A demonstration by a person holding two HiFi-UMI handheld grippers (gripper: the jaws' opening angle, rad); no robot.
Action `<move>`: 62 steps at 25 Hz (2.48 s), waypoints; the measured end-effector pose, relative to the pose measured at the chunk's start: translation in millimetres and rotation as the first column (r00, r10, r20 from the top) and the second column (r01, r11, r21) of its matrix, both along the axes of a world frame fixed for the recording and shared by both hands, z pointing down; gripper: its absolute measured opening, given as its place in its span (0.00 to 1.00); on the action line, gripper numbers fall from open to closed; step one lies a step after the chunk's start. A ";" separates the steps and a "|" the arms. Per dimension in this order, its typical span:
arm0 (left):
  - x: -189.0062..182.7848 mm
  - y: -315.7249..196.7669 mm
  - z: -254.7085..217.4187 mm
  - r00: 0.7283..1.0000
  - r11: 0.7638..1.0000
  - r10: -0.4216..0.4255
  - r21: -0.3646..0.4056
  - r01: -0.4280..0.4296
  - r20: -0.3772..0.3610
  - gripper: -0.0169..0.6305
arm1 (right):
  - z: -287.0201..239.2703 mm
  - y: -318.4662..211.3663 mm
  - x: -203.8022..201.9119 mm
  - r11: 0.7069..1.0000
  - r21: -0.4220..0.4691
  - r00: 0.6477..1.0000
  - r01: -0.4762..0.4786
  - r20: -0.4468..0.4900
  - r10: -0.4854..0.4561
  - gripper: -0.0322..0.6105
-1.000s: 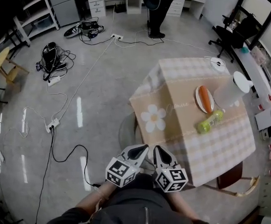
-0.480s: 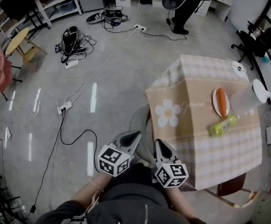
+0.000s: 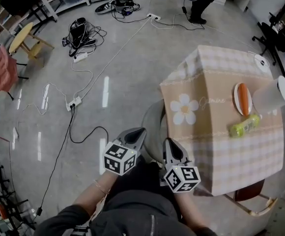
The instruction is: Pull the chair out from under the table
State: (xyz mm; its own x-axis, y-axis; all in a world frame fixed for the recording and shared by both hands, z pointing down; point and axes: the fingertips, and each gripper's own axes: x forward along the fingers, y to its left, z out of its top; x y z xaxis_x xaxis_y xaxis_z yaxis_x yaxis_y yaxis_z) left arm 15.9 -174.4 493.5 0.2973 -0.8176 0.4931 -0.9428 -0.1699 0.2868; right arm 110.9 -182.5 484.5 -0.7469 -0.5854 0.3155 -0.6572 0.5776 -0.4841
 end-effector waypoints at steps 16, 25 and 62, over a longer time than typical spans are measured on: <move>-16.1 9.4 49.7 0.994 0.973 -0.019 -0.229 -0.006 -0.105 0.45 | 33.5 15.3 19.7 0.992 -0.090 0.997 -0.083 0.002 0.083 0.08; -16.0 8.2 69.0 0.981 0.947 -0.070 -0.320 0.009 -0.179 0.54 | 44.5 17.2 36.4 0.983 -0.118 0.989 -0.144 0.004 0.145 0.08; 15.6 -27.5 143.1 0.968 0.875 -0.156 -0.483 0.044 -0.194 0.48 | 64.6 9.5 57.3 0.959 -0.134 0.968 -0.248 -0.056 0.243 0.08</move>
State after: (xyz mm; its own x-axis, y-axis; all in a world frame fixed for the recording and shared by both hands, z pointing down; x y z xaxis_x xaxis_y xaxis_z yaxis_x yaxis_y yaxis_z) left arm 31.5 -201.9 636.6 0.3729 -0.5351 0.7580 -0.8501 0.1303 0.5102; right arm 168.2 -173.1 549.1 -0.5713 -0.6975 0.4325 -0.7901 0.3247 -0.5199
